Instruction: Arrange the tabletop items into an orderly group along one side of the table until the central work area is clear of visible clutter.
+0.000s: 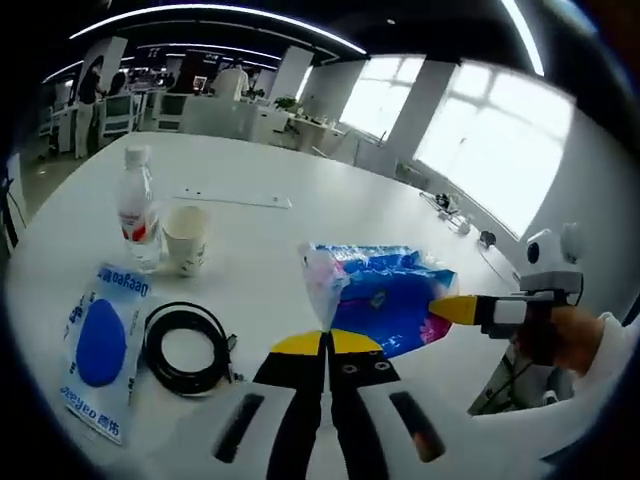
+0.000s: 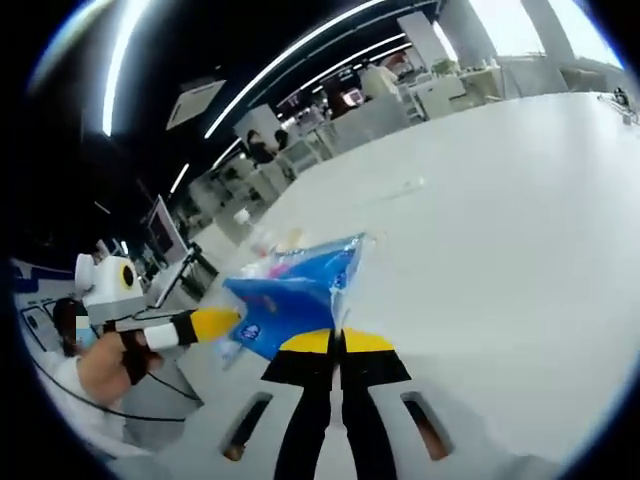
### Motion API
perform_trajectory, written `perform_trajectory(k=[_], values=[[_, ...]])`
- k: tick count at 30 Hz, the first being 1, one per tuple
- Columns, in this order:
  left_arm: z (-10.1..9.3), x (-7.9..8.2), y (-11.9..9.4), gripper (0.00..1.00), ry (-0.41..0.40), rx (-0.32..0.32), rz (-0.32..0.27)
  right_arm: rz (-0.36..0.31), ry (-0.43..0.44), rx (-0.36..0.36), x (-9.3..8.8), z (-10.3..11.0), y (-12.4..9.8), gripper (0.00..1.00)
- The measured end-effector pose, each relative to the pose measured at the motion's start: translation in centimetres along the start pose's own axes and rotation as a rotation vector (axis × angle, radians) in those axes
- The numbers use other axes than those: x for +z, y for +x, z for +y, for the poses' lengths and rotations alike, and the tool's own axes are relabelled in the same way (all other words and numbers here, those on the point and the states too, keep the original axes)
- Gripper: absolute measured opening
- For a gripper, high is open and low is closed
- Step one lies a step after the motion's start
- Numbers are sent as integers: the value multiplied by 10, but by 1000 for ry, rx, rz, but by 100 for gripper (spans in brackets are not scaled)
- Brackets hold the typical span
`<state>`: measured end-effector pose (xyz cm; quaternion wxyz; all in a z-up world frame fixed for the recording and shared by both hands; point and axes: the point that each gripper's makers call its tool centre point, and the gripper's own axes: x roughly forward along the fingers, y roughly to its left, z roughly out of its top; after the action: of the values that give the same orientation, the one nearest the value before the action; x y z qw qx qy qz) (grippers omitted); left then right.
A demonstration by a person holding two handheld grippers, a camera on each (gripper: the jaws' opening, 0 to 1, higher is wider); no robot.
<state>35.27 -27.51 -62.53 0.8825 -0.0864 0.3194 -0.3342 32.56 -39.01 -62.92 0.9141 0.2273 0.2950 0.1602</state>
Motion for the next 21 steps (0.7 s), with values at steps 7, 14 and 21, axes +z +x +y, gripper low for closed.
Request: perform_trajectory(k=[7,14,21], values=[[-51,2,53,0,80,-23,35,-9,15,-44,32,-62,-19,0],[-70,1,76,0,143,-82,95,-20,63,-43,44,-94,-24,0],[-49,25,106,0,194,-108,132,-46,53,-54,65,-104,5,0]])
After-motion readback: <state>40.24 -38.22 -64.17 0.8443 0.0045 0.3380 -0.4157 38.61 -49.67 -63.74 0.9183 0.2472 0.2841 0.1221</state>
